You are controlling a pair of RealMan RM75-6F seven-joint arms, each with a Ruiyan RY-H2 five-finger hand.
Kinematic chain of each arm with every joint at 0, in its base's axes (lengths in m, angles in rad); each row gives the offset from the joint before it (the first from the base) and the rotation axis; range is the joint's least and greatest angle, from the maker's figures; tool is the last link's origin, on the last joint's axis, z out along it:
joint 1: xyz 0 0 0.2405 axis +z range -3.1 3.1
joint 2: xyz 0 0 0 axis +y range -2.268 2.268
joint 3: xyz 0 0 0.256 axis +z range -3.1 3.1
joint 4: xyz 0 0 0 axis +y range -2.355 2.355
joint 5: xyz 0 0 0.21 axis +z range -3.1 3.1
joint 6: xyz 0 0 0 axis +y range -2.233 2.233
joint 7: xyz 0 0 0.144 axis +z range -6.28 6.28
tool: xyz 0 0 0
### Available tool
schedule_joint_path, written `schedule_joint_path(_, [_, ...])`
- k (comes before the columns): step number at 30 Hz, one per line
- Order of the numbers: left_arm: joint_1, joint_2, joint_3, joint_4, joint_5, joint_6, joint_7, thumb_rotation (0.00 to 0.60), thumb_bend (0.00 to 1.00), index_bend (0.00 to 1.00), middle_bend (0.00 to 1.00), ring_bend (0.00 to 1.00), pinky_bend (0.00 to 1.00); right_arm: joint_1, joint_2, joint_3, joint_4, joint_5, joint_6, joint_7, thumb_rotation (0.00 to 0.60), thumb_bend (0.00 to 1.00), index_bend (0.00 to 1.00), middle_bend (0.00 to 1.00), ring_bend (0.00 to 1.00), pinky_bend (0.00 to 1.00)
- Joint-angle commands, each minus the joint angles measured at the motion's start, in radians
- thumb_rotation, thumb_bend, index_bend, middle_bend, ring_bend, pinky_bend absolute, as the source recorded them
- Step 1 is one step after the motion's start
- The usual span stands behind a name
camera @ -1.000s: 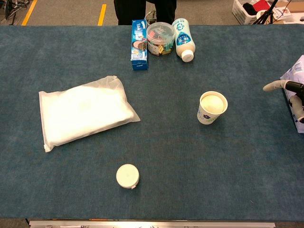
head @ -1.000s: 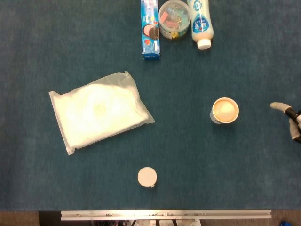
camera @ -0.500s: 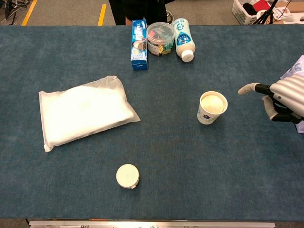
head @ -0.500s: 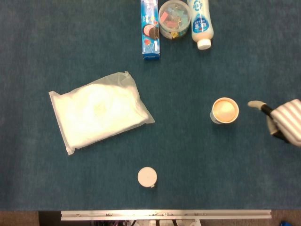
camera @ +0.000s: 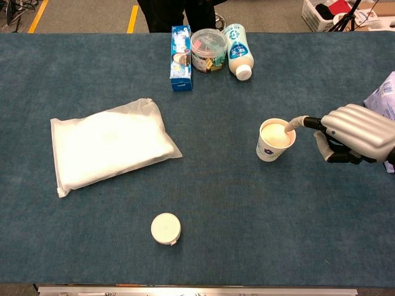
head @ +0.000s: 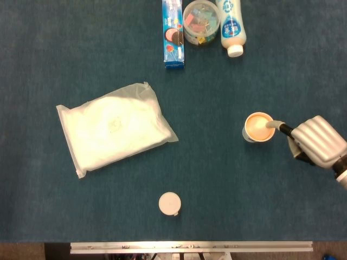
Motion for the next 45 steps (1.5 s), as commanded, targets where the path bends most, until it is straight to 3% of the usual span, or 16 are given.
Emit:
schedule_joint_path(1, [0.000,0.000,0.000,0.000,0.000,0.000,0.000,0.600,0.06,0.64,0.68,0.45,0.57,-0.003,0.000,-0.005,0.010,0.016,-0.007,0.002,0.600,1.00,0.25,1.00,1.00,1.00])
schedule_joint_path(16, [0.000,-0.002,0.001,0.002,0.000,-0.005,0.002,0.600,0.06,0.64,0.68,0.45,0.57,0.016,-0.010,-0.006,-0.003,-0.029,0.034,0.029,0.600,1.00,0.25,1.00,1.00,1.00])
schedule_joint_path(36, [-0.001,-0.001,-0.001,0.002,-0.007,-0.011,0.003,0.600,0.06,0.64,0.68,0.45,0.57,0.029,-0.016,-0.004,-0.070,0.058,-0.040,-0.137,0.600,1.00,0.25,1.00,1.00,1.00])
schedule_joint_path(45, [-0.002,-0.002,-0.001,0.004,-0.009,-0.013,0.002,0.600,0.06,0.64,0.68,0.45,0.57,0.029,-0.024,-0.008,-0.062,-0.002,0.017,-0.077,0.600,1.00,0.25,1.00,1.00,1.00])
